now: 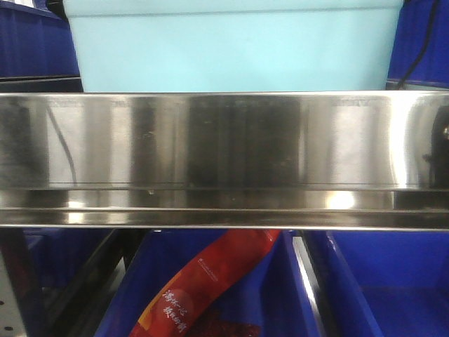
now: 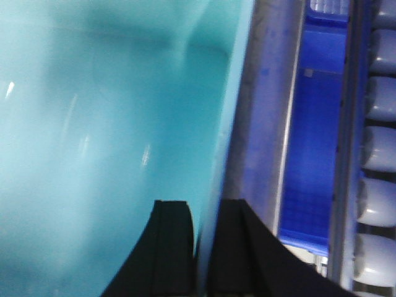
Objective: Fetch blue bin and place on conveyor start
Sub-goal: 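Lift the light-blue bin with both grippers and pull it off the shelf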
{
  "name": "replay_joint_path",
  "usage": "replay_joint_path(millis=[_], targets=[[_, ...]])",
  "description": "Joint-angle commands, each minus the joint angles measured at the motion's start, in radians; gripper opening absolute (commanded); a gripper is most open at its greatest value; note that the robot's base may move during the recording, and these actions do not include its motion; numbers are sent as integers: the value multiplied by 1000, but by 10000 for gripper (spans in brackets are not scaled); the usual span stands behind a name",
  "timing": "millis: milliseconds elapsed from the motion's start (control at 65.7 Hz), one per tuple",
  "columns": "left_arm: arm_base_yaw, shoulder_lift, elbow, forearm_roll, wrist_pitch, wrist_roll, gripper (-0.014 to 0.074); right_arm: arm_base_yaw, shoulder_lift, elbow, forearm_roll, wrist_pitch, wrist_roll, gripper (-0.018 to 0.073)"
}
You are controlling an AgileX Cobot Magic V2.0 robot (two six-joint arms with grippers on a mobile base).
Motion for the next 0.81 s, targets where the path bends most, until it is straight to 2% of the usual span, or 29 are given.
replay_joint_path(millis=[0,289,670,792], targets=[[3,-6,-7,3,10,5,-111,0,-10,-7,-24,-9,-15,-152],[-11,-78,-7,2,17,5,-111,0,-105,-9,-42,-8,-15,-152],[-77,-345,-7,2,-36,5,-111,0,-356,-9,-42,-27,-15,-152],[-76,-424,-7,2,-69,5,-111,0,-435,-9,-37,-54,-15,-152]])
